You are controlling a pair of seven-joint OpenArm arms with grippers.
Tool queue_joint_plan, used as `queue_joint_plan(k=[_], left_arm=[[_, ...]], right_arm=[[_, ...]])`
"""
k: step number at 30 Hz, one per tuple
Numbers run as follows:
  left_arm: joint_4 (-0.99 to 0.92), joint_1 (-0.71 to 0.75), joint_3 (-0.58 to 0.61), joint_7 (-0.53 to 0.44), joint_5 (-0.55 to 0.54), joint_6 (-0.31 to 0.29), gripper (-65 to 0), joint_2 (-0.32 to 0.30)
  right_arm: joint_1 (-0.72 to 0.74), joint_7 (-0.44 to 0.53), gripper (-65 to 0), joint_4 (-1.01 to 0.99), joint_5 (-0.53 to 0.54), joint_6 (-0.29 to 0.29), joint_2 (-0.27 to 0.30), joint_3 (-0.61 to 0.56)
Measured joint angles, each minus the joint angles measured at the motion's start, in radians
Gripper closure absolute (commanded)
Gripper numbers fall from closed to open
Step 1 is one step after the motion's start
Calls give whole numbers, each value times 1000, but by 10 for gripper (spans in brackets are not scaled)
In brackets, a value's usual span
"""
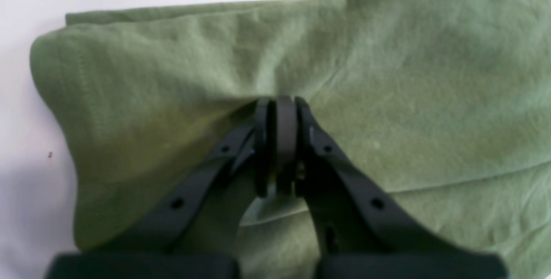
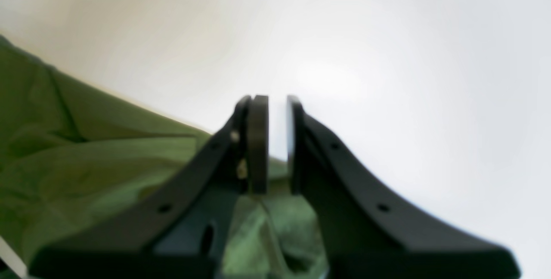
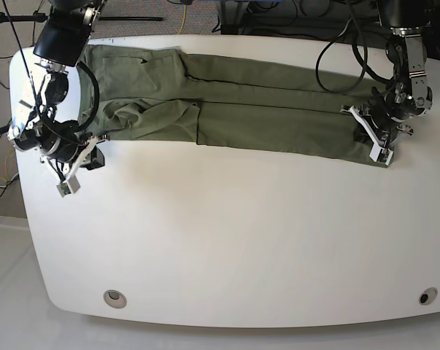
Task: Fold the T-shirt properly
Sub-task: 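Fold the strip end inward with the right gripper toward the left gripper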
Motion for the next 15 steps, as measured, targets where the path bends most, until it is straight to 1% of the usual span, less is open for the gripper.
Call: queue_joint_plan(k=[3, 7, 11, 15], left_arm=[[0, 0, 0, 0, 0, 0, -1, -2], [2, 0, 2, 3, 3, 3, 0, -1], [2, 0, 2, 3, 3, 3, 0, -3], [4, 1, 2, 4, 3, 4, 0, -2]], right_arm=[[-11, -20, -126, -5, -8, 0, 2, 7], [-13, -17, -89, -4, -8, 0, 4, 2], [-13, -13, -45, 1, -35, 0, 10, -27], [-21, 2, -25, 0, -35, 0, 7, -58]])
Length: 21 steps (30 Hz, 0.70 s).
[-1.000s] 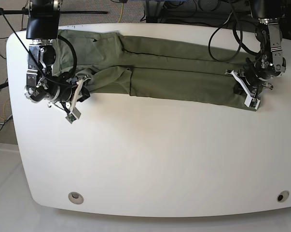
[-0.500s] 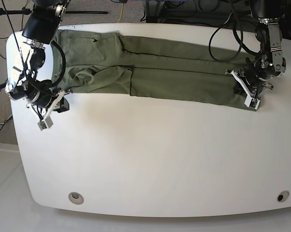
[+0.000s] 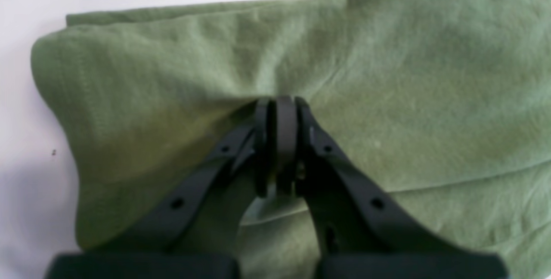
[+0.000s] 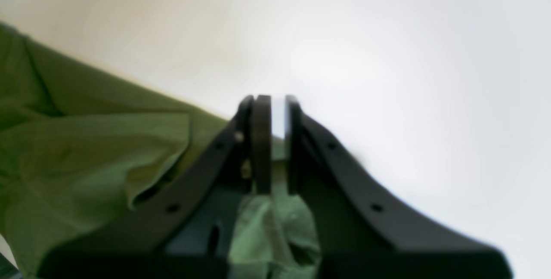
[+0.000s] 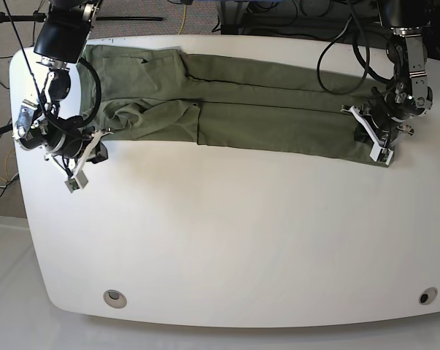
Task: Fold the T-shirt properly
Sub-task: 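Fold the strip end inward with the right gripper toward the left gripper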
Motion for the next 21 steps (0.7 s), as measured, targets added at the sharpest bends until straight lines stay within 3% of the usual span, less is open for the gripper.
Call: queue_joint_plan(k=[12, 18, 21], left_arm=[[0, 4, -3, 0, 3, 0, 0, 0], [-7, 5, -6, -1, 3, -1, 0, 1], [-7, 5, -7, -2, 3, -2, 0, 0]], right_arm=[[-21, 114, -60, -45, -26, 0, -3, -69], [-30, 99, -68, -37, -31, -2, -54, -61], [-51, 48, -66, 2, -29, -1, -90, -61]])
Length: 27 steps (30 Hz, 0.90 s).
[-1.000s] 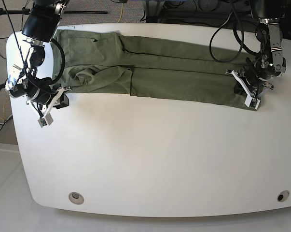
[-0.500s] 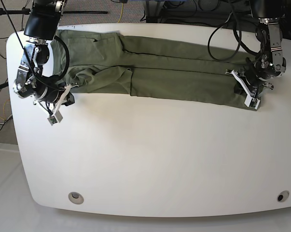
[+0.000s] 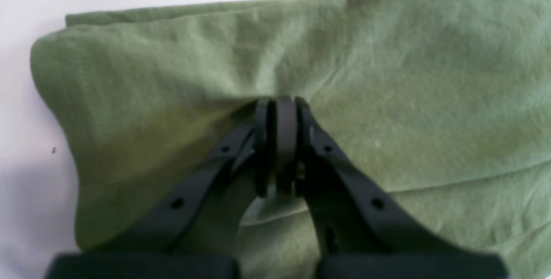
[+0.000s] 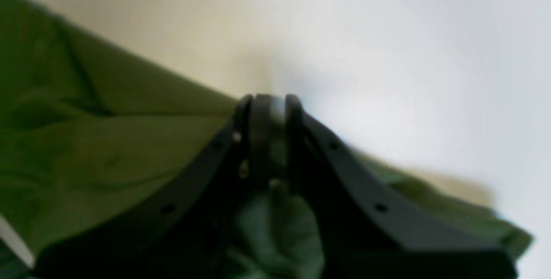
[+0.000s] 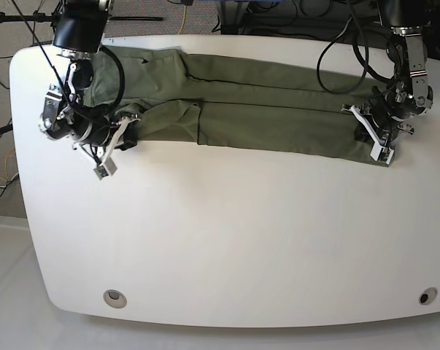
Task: Fold the T-shirt properly
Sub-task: 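Fold the strip end inward with the right gripper toward the left gripper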
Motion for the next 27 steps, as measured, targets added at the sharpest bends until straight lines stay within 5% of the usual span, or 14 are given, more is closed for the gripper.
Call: queue_joint_plan(k=[17, 27], left_arm=[[1, 0, -2, 5, 5, -2, 0, 5], [1, 1, -3, 6, 8, -2, 0, 8]], right_arm=[[-196, -170, -66, 338, 11, 0, -116, 3], [-240, -125, -67, 398, 39, 7, -144, 42]])
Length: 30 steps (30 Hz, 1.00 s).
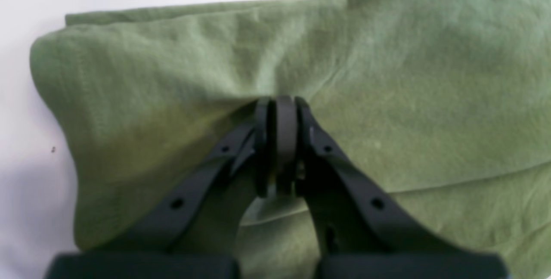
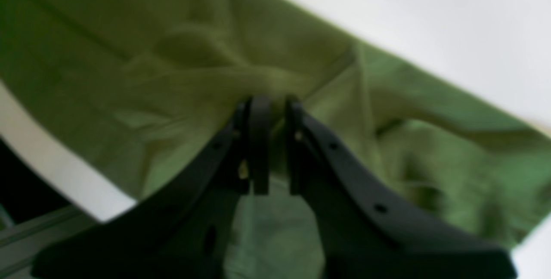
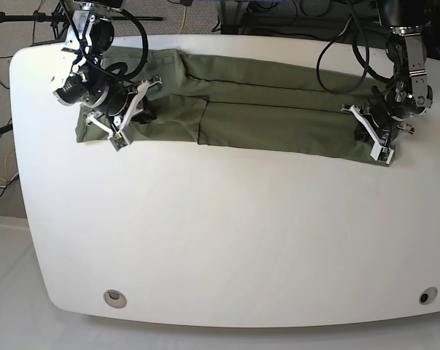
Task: Fold the T-shirt properly
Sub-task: 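Fold the strip end inward with the right gripper toward the left gripper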
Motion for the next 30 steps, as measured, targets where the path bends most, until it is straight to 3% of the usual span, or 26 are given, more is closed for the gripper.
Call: queue_joint_plan(k=[18, 26, 30], left_arm=[[0, -1, 0, -1, 12, 0, 0, 2], [-1, 5, -1, -6, 0, 0, 0, 0], [0, 5, -1, -3, 0, 0, 0, -1]], right_arm=[[-17, 49, -123, 0, -43, -2, -5, 47], [82, 63, -88, -155, -35, -3, 48, -30], [104, 66, -7, -201, -36, -3, 69, -35]])
